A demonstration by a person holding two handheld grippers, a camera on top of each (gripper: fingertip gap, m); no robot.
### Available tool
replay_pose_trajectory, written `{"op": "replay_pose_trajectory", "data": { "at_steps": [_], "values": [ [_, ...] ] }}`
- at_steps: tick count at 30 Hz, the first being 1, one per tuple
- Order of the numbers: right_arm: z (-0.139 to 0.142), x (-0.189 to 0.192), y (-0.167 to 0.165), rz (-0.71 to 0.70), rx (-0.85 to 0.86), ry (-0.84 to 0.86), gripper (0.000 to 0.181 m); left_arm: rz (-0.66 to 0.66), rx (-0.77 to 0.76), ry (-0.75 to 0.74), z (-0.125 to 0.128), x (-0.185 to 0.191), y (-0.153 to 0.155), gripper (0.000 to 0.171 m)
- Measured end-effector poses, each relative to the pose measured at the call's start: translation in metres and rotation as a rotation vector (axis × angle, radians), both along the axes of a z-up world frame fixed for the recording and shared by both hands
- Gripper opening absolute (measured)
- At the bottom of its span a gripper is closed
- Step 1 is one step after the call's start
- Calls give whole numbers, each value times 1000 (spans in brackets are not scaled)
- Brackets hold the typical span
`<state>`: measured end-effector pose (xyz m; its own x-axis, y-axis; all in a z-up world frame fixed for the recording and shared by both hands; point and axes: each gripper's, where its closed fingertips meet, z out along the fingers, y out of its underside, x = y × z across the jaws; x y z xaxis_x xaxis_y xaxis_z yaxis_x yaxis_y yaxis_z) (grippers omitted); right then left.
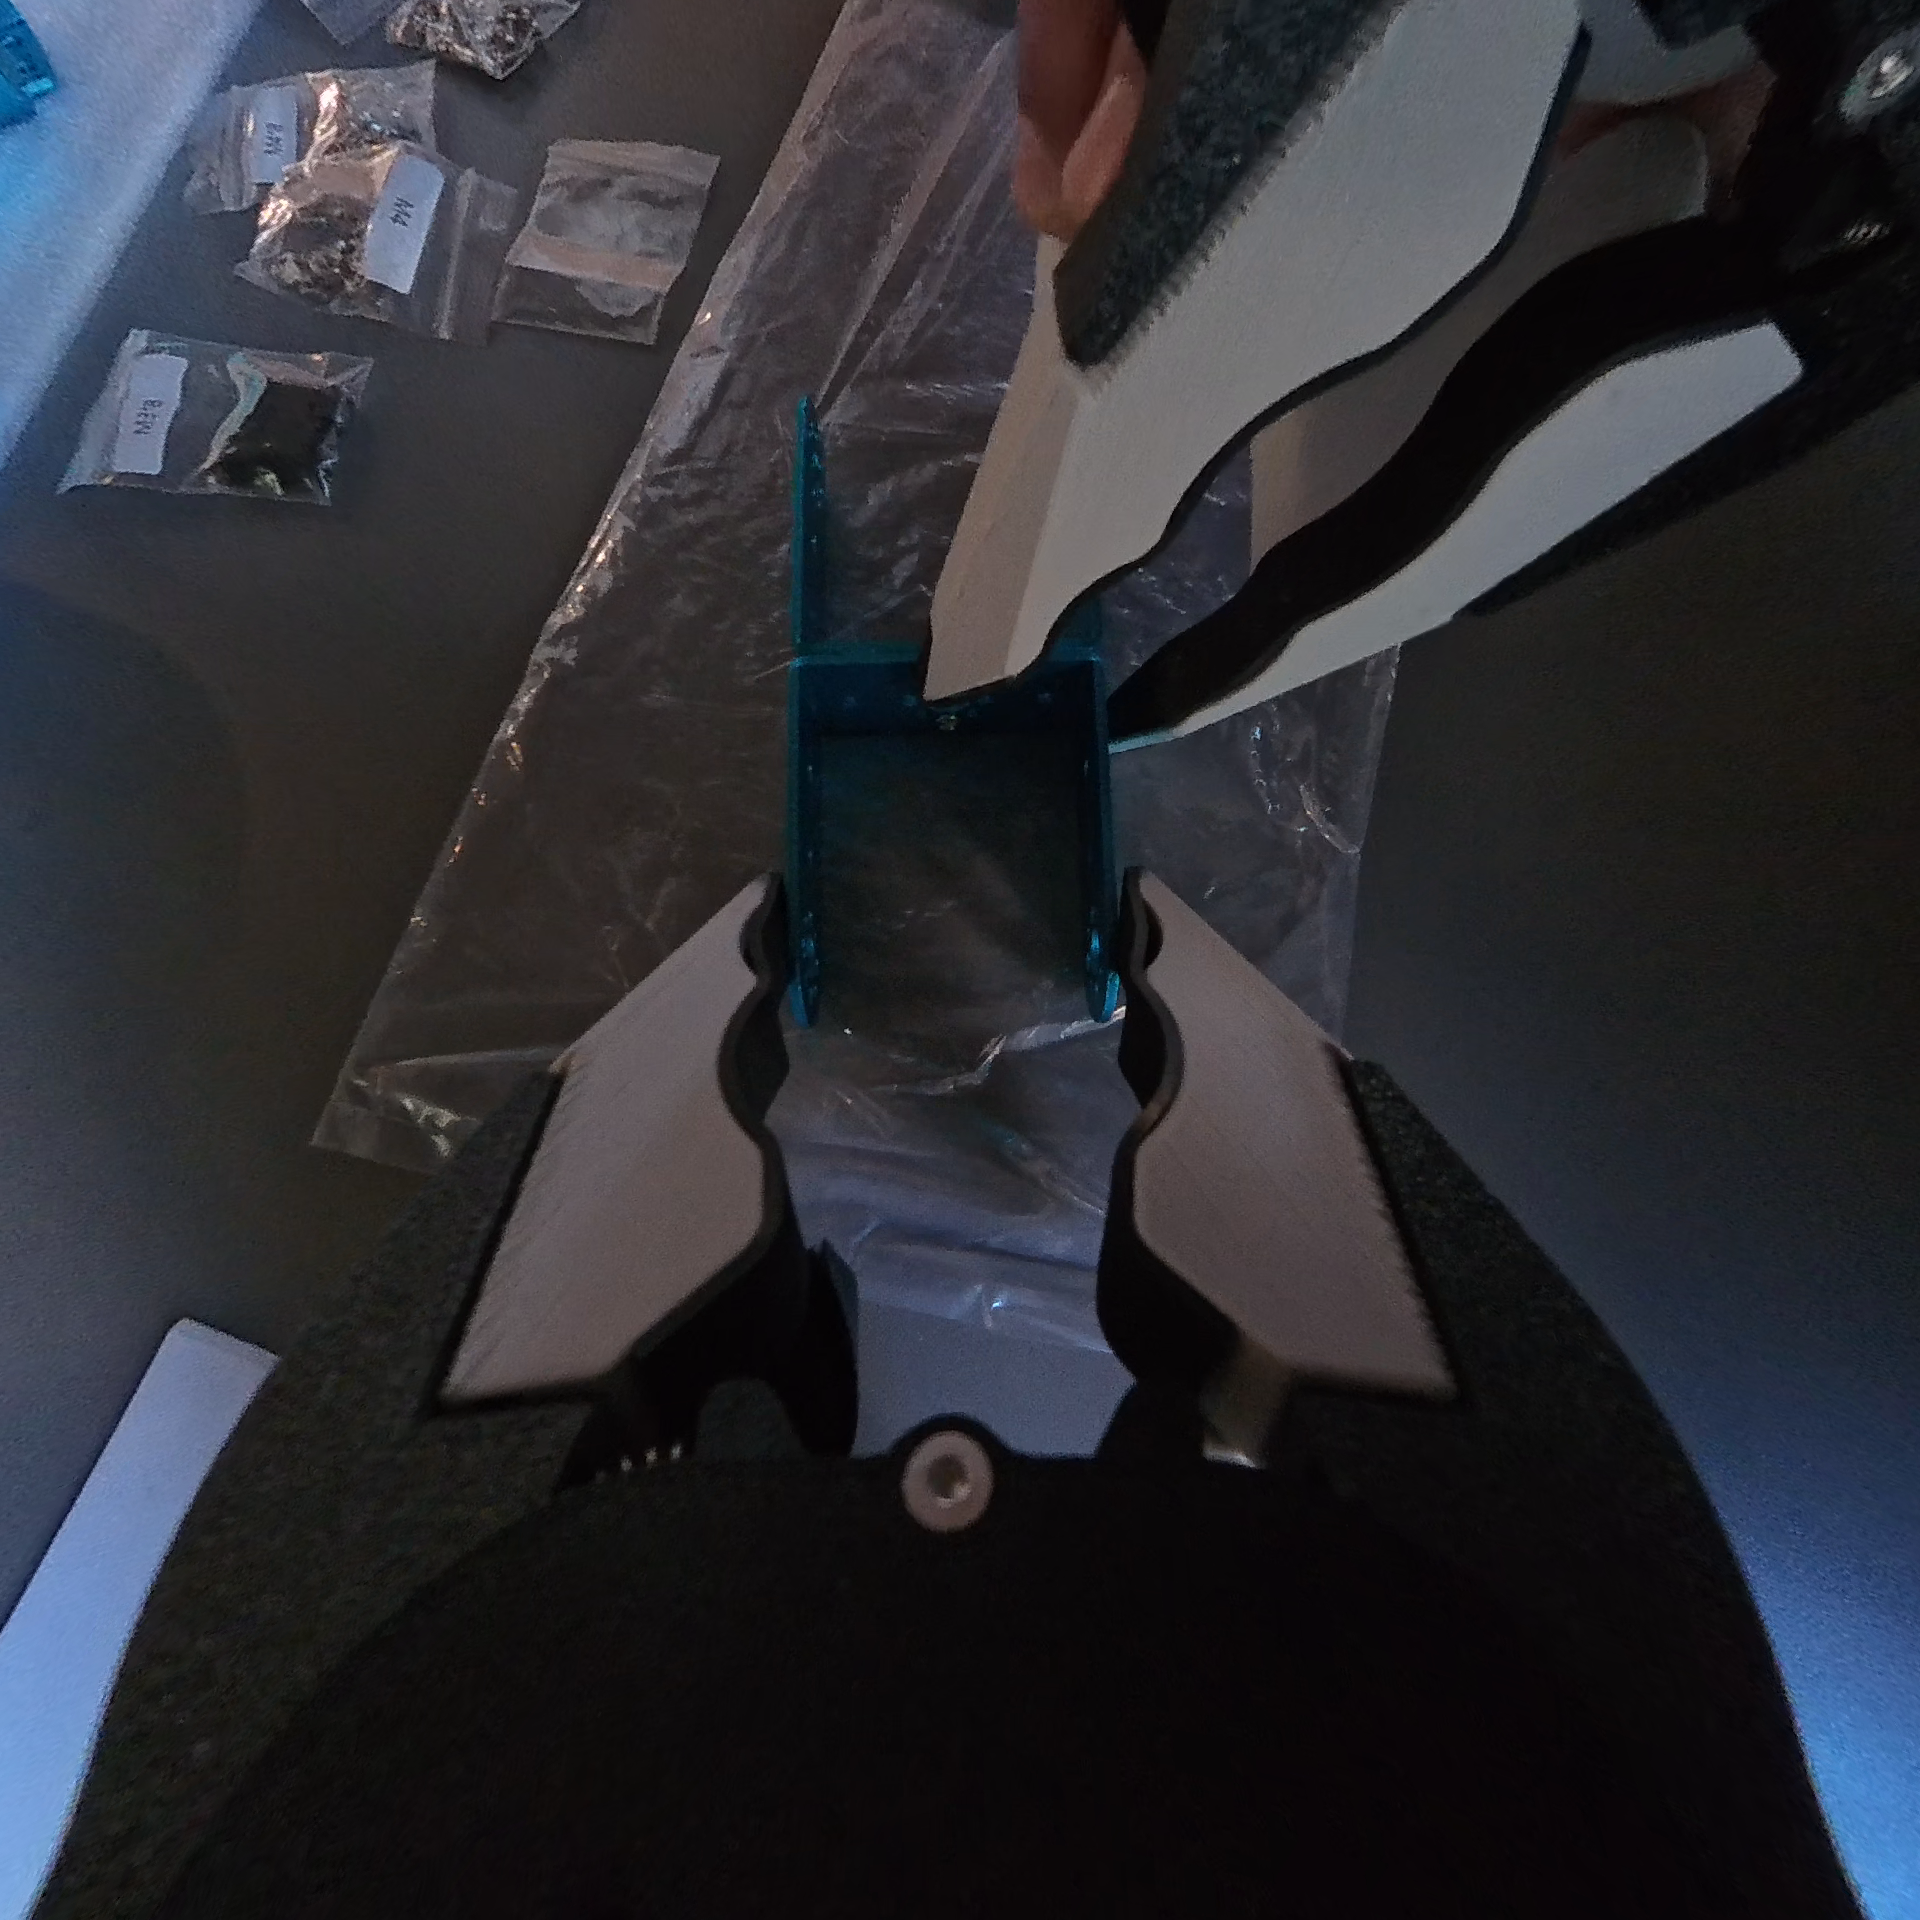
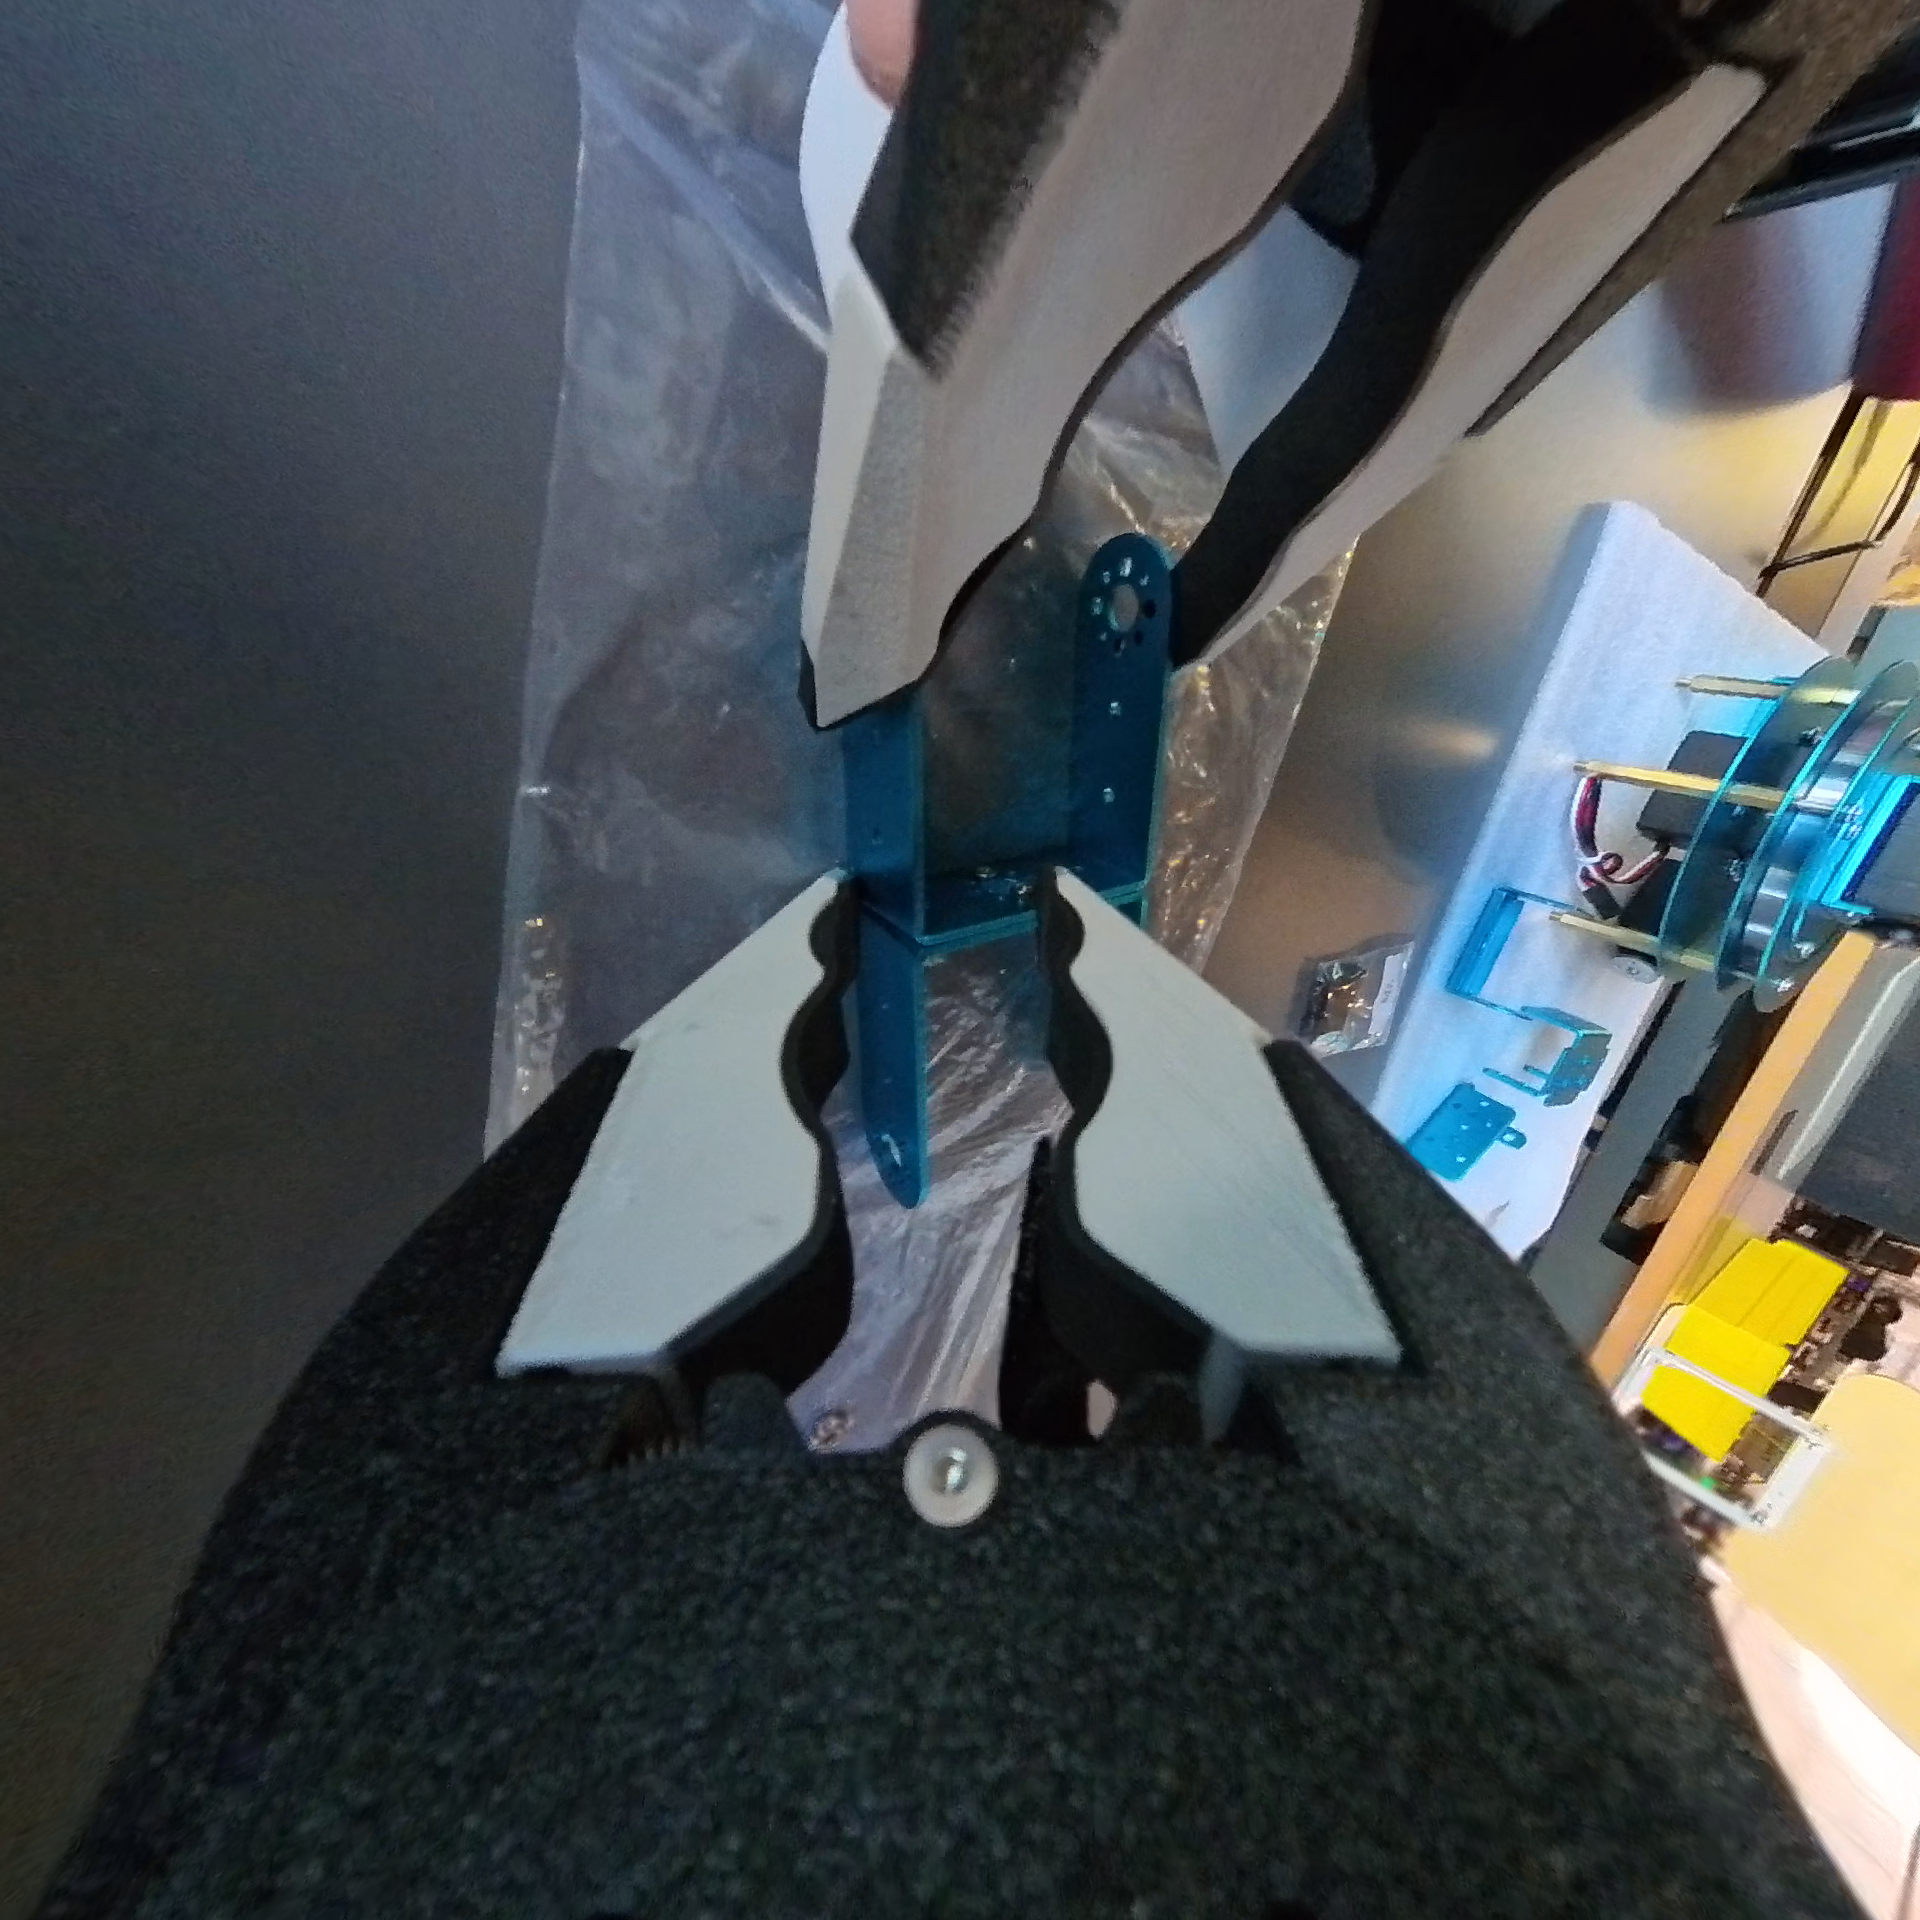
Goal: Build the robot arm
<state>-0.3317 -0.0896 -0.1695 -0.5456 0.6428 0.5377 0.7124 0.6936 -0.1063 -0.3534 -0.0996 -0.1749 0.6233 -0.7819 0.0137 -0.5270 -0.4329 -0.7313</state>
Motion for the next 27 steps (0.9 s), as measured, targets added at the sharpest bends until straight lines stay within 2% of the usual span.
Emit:
{"op": "replay_pose_trajectory", "data": {
  "at_steps": [2, 5, 7, 10, 14, 17, 21, 27],
  "values": [
    [3, -3, 2, 34, 22, 22, 42, -1, 0, 0, 0, 0, 0, 64],
    [3, -4, 2, 66, 8, 12, 43, -3, 0, -2, 0, 0, 0, 64],
    [-1, -1, -2, 99, -11, -17, 34, -5, 1, -1, 0, 0, 0, 64],
    [-1, -1, -2, 108, -42, -22, 34, -7, 2, -2, 0, 0, -1, 64],
    [3, -5, 5, 67, -60, 6, 51, -10, 3, 0, 0, 0, -1, 64],
    [-2, 0, -1, 109, -70, -36, 35, -13, 2, -2, 0, 0, -1, 64],
    [-3, 0, 1, 75, -152, -48, 37, -13, 2, -3, 0, 1, -1, 64],
    [-4, 1, 0, 74, -153, -122, 34, -12, -6, -12, 0, 1, -1, 64]
  ]
}}
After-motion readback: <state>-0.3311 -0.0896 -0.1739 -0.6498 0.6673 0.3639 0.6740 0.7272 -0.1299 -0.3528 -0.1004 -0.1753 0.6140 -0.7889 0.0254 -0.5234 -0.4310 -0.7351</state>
